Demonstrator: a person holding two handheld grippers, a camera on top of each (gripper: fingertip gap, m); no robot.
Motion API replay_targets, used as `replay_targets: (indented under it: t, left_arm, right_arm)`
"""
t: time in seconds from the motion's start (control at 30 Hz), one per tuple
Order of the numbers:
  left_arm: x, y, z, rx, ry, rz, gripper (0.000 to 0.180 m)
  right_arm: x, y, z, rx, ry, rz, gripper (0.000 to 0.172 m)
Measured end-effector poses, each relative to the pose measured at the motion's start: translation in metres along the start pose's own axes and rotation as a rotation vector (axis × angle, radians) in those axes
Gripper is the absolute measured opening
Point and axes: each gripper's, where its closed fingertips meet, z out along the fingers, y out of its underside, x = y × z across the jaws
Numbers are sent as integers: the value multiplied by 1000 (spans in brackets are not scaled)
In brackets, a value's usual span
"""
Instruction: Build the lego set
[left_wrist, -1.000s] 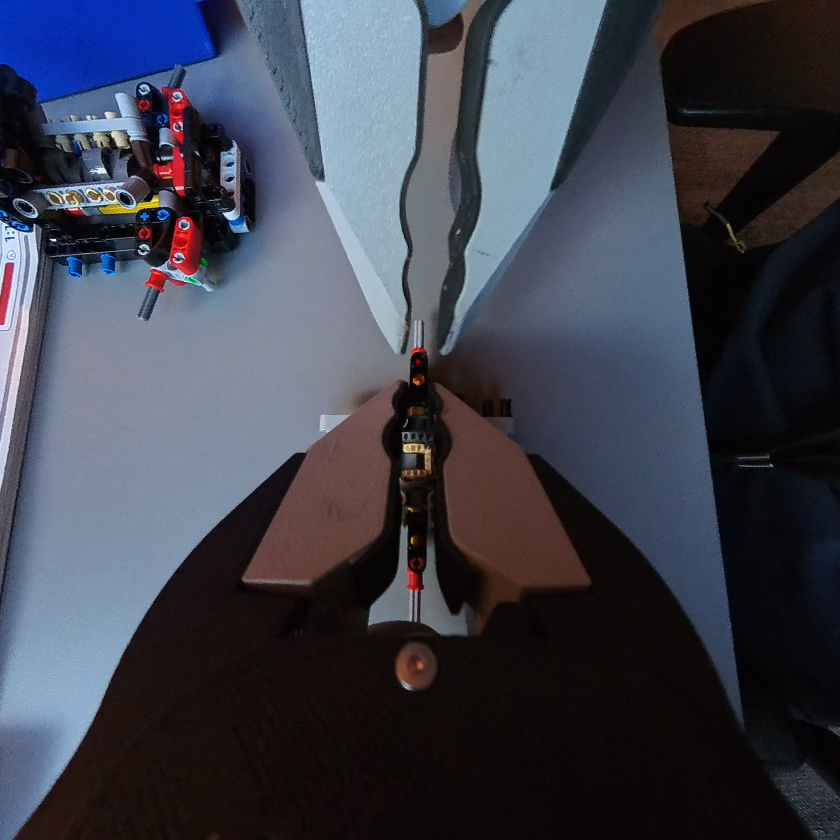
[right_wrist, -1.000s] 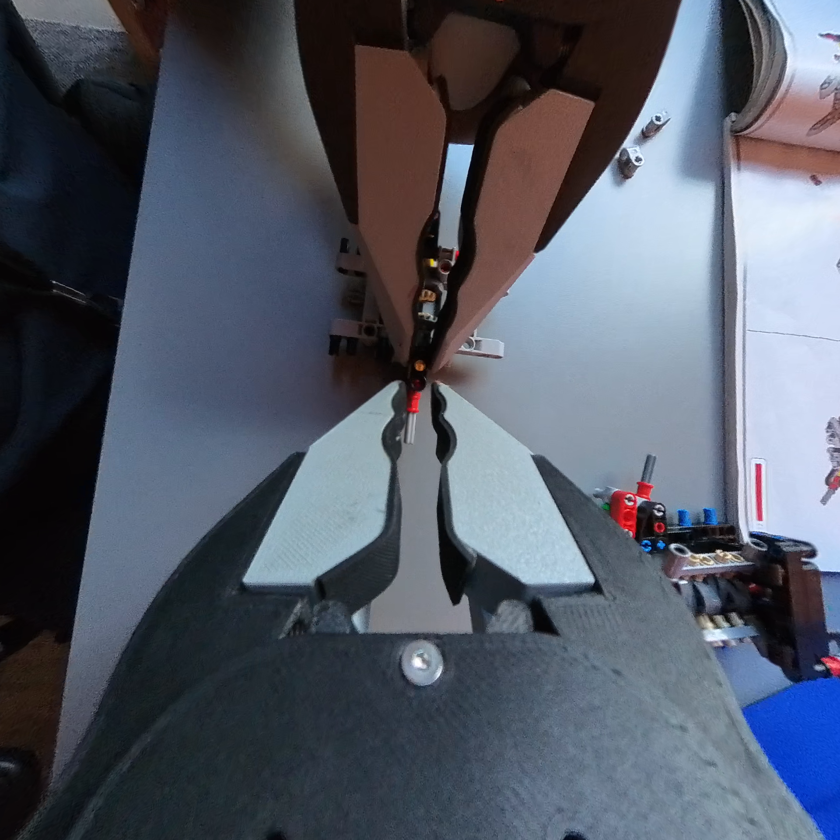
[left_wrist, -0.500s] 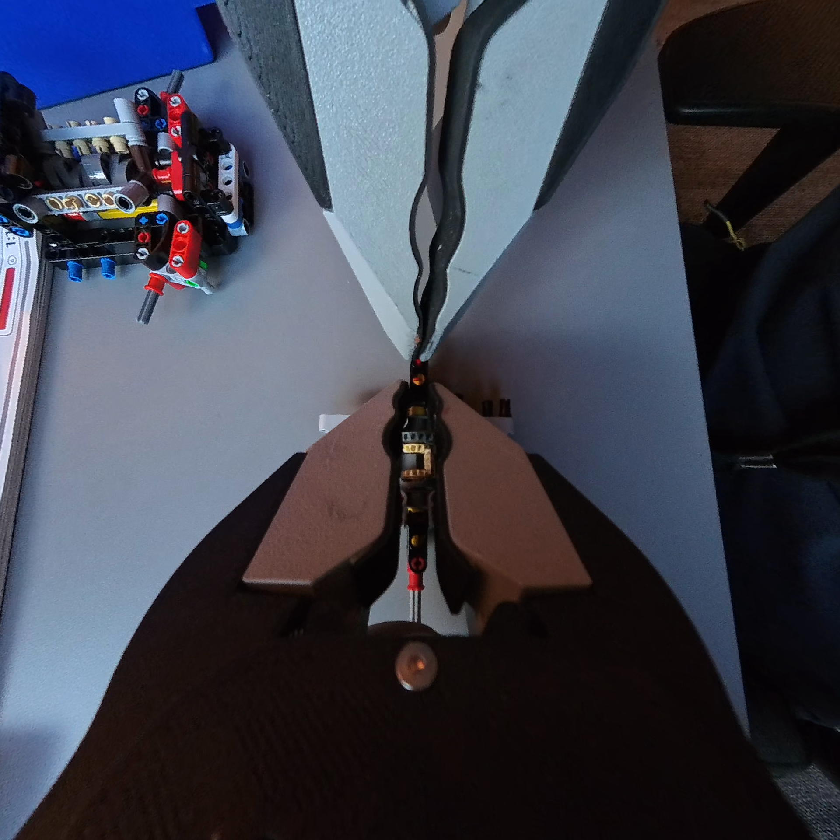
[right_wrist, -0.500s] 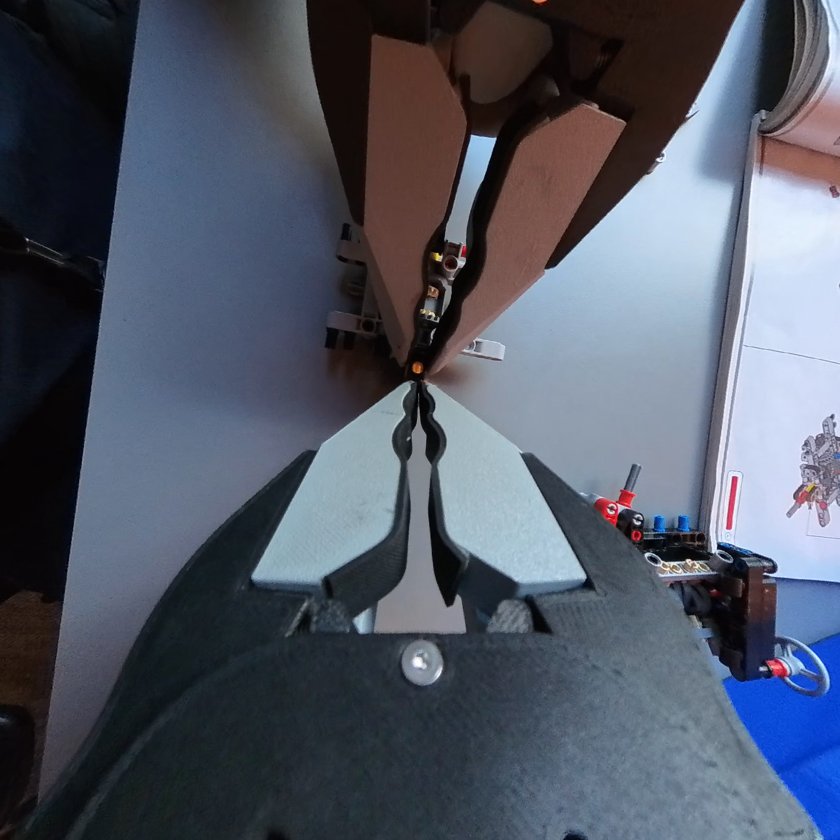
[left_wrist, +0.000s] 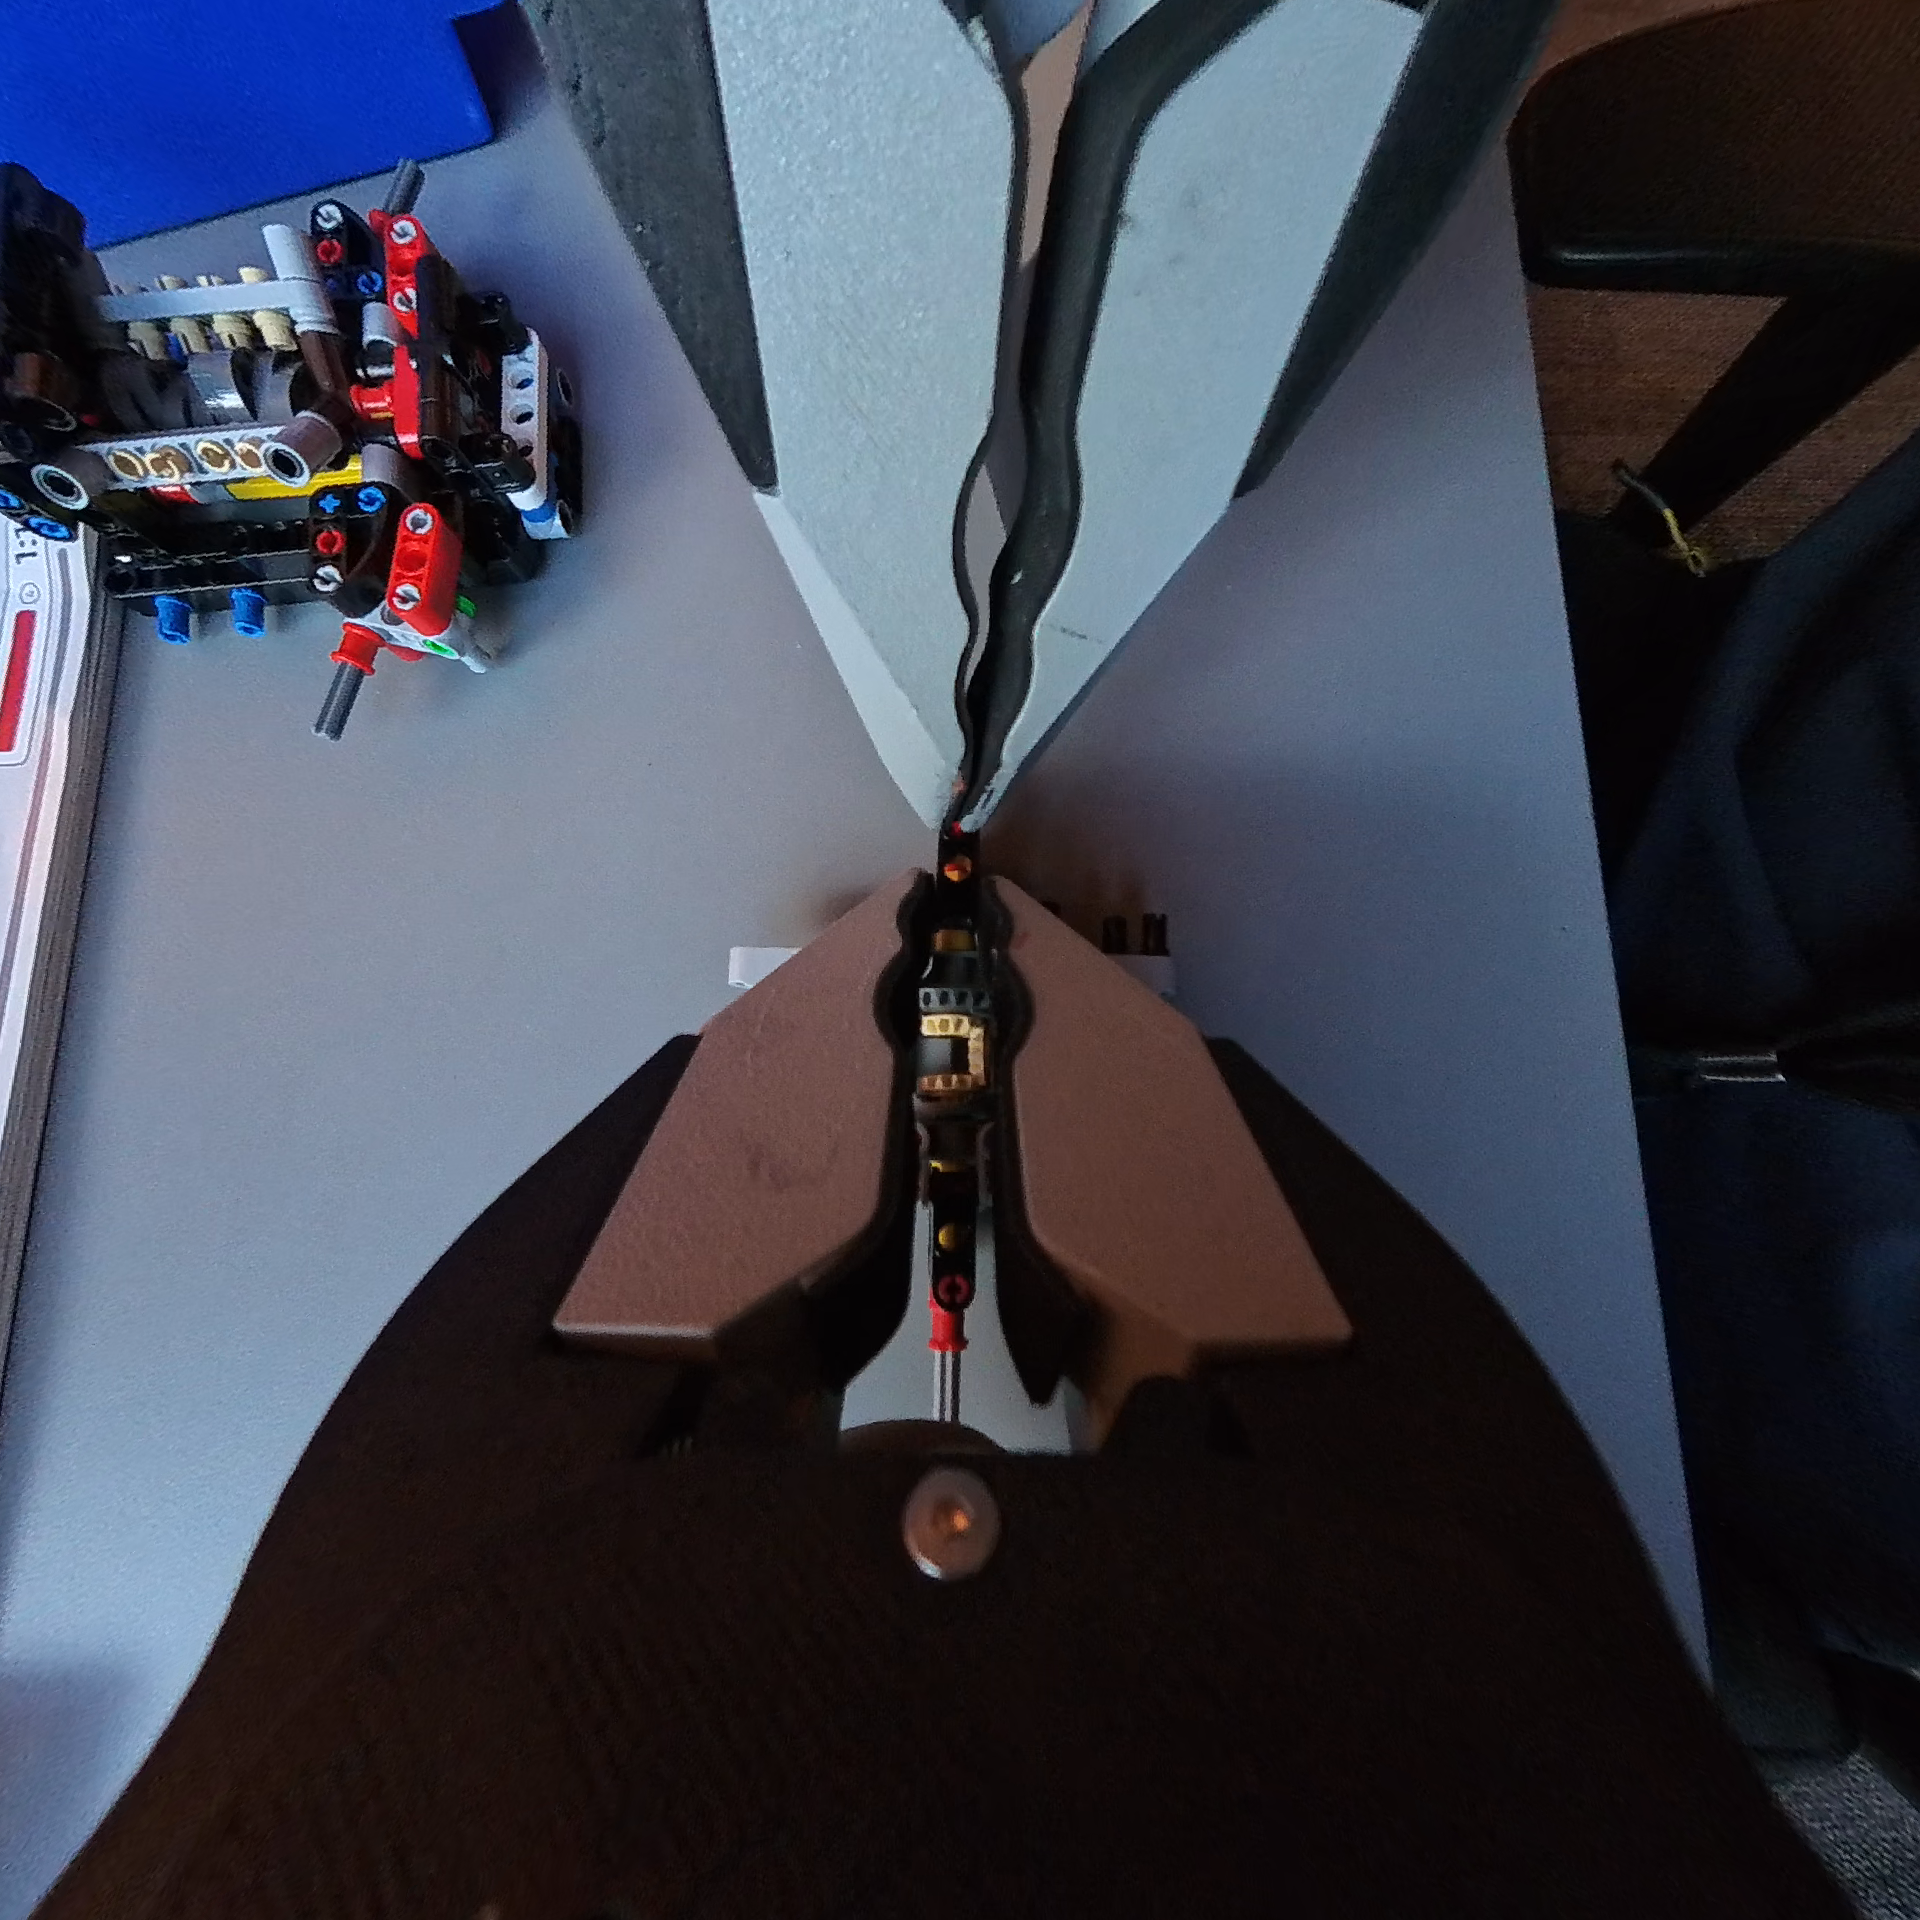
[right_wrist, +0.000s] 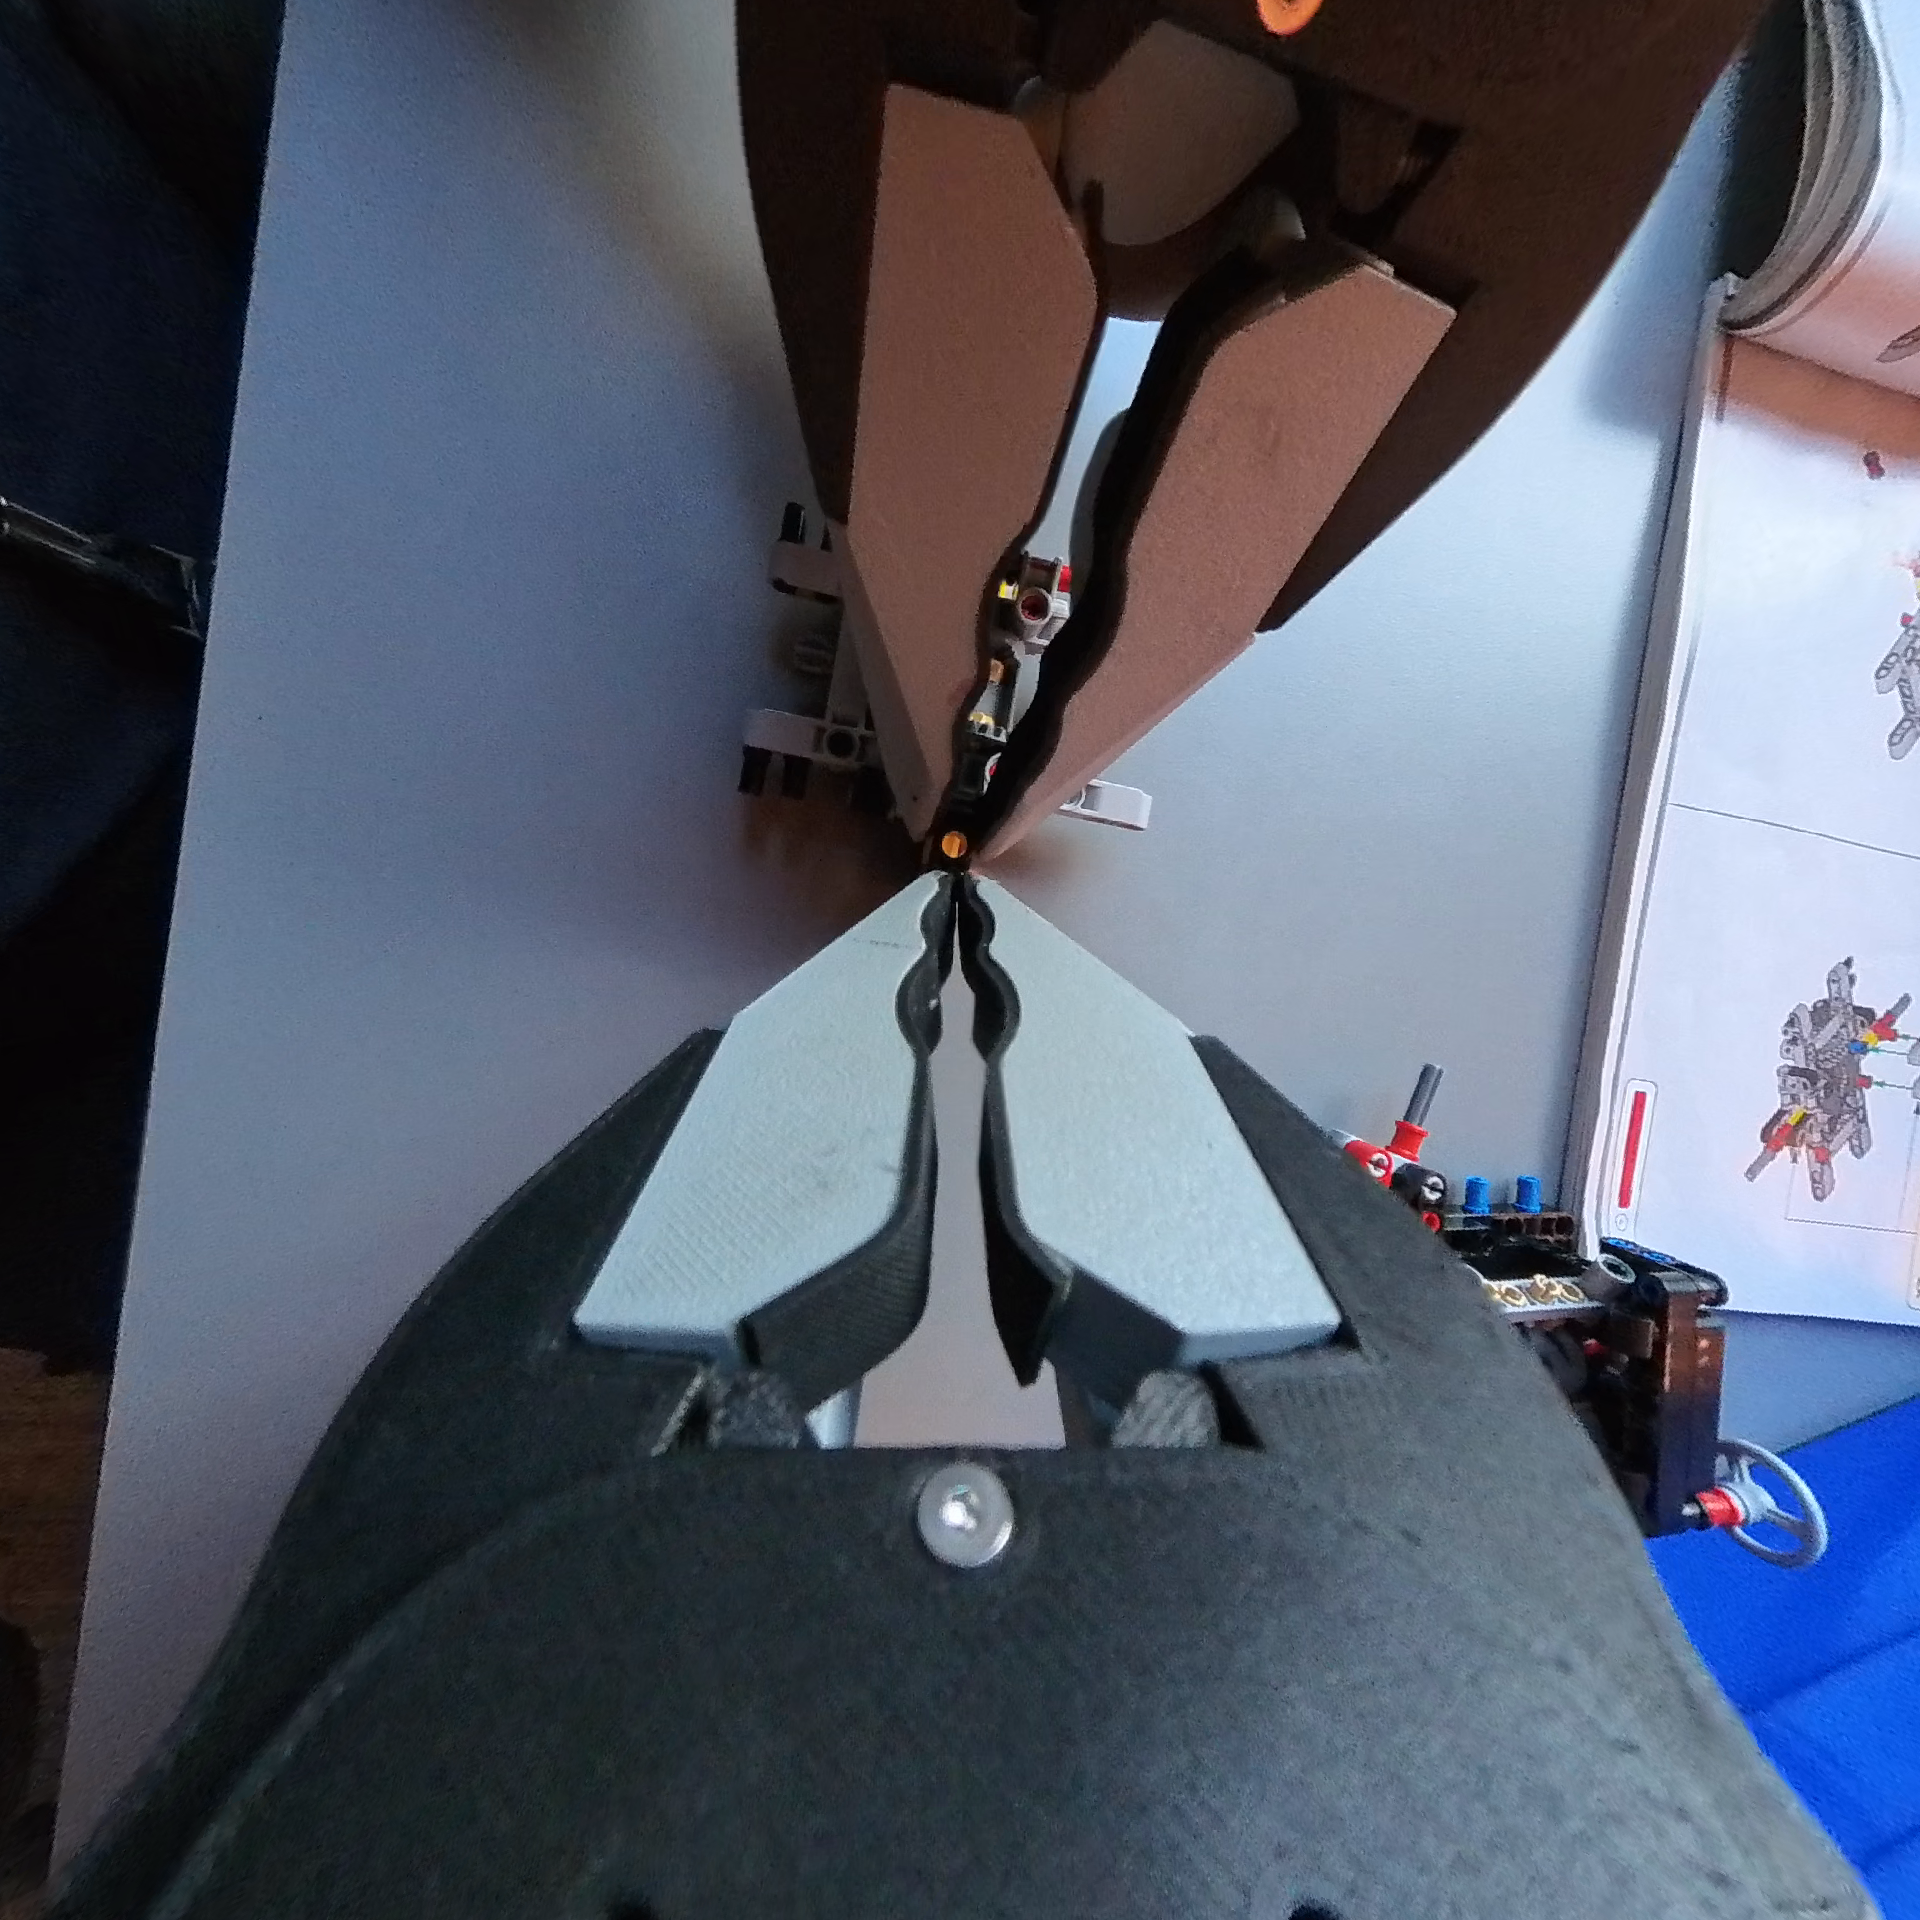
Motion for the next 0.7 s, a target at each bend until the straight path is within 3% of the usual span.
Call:
replay_targets:
  t: [0.7]
  left_arm:
    - [0, 0, 0, 2, -1, -1, 5]
  right_arm:
    - [-1, -1, 0, -14, 5, -12, 0]
